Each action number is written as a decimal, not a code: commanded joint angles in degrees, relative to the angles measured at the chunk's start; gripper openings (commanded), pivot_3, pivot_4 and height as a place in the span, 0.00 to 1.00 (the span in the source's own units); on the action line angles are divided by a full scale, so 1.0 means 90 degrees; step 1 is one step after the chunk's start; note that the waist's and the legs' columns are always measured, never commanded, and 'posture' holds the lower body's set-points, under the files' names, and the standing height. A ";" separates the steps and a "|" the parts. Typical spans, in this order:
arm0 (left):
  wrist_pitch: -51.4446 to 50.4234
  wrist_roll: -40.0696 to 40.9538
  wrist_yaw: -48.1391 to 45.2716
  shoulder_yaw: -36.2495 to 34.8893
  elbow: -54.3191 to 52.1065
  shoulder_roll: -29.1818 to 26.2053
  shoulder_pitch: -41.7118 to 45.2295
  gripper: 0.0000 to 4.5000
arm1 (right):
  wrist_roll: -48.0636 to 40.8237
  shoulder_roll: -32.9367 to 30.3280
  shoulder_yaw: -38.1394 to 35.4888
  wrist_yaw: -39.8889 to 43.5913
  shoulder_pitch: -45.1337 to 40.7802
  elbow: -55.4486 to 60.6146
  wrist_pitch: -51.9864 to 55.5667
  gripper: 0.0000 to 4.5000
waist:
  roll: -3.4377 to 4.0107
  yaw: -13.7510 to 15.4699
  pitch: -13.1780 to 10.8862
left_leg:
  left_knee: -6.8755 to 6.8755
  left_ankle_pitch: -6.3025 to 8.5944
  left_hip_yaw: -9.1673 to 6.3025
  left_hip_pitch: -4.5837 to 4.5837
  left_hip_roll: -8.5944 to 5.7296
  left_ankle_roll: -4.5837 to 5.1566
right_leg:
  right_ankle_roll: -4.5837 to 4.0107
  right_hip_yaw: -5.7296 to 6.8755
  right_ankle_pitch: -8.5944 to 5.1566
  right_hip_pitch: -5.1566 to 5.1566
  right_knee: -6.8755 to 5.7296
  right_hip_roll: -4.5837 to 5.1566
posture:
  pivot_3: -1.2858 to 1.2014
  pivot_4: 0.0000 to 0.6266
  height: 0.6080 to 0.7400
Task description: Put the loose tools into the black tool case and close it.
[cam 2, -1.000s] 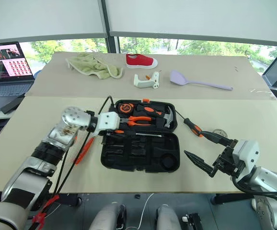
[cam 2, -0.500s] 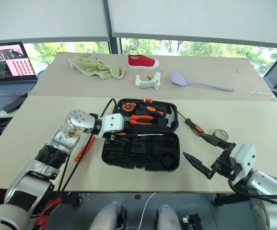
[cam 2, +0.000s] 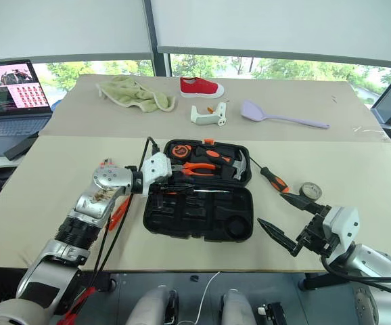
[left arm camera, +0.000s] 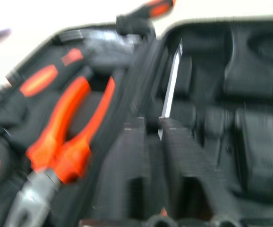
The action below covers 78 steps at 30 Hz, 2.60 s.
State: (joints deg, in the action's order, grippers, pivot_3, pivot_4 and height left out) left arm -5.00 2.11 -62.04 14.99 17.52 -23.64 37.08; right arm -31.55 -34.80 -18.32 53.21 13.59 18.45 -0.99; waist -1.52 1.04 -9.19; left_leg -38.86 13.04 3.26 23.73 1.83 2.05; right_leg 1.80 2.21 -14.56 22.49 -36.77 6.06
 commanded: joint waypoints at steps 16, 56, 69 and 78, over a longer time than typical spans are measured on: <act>0.0130 0.1017 0.0274 -0.0818 -0.0410 0.0461 -0.0424 0.17 | -0.0030 0.0021 -0.0414 -0.0410 0.0185 0.0017 0.0132 1.00 | 0.0014 0.0085 0.0008 | 0.0000 0.0001 0.0001 -0.0031 0.0008 0.0001 | 0.0000 -0.0009 0.0000 -0.0023 -0.0001 0.0005 | 0.52 0.24 1.00; -0.0370 0.3845 -0.0471 -0.2996 -0.3378 -0.0895 -0.3911 1.00 | 0.3124 -0.0958 0.2650 0.0164 -0.6113 -0.6480 0.1883 0.54 | 0.0045 -0.0101 -0.0002 | 0.0020 0.0012 0.0050 -0.0014 0.0011 0.0015 | 0.0000 -0.0066 -0.0004 0.0026 0.0002 0.0003 | 0.52 0.24 1.00; -0.0528 0.4284 -0.0033 -0.3295 -0.3408 -0.0627 -0.3827 1.00 | 0.2521 -0.1079 0.1568 -0.0098 -0.5659 -0.4994 0.0541 0.23 | 0.0046 -0.0123 -0.0003 | 0.0020 0.0012 0.0056 0.0013 0.0011 0.0014 | 0.0004 -0.0077 -0.0001 0.0063 -0.0007 0.0006 | 0.52 0.24 1.00; -0.0056 0.3842 -0.0495 -0.3433 -0.3235 -0.1133 -0.4593 1.00 | 0.2237 -0.1103 0.3287 0.2214 -0.5541 -0.2308 0.1621 0.23 | 0.0045 -0.0176 -0.0005 | 0.0034 0.0017 0.0063 0.0000 0.0046 0.0010 | -0.0003 -0.0092 0.0002 0.0072 -0.0010 -0.0023 | 0.52 0.24 1.00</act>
State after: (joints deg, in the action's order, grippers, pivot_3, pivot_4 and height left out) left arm -7.36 37.26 -65.72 -14.79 -10.32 -32.90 -3.53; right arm -12.38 -44.46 10.29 72.59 -35.26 -4.91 10.78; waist -1.11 -0.55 -9.23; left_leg -38.58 13.18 3.83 23.76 2.17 2.14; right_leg 1.77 1.42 -14.54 23.15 -36.87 5.95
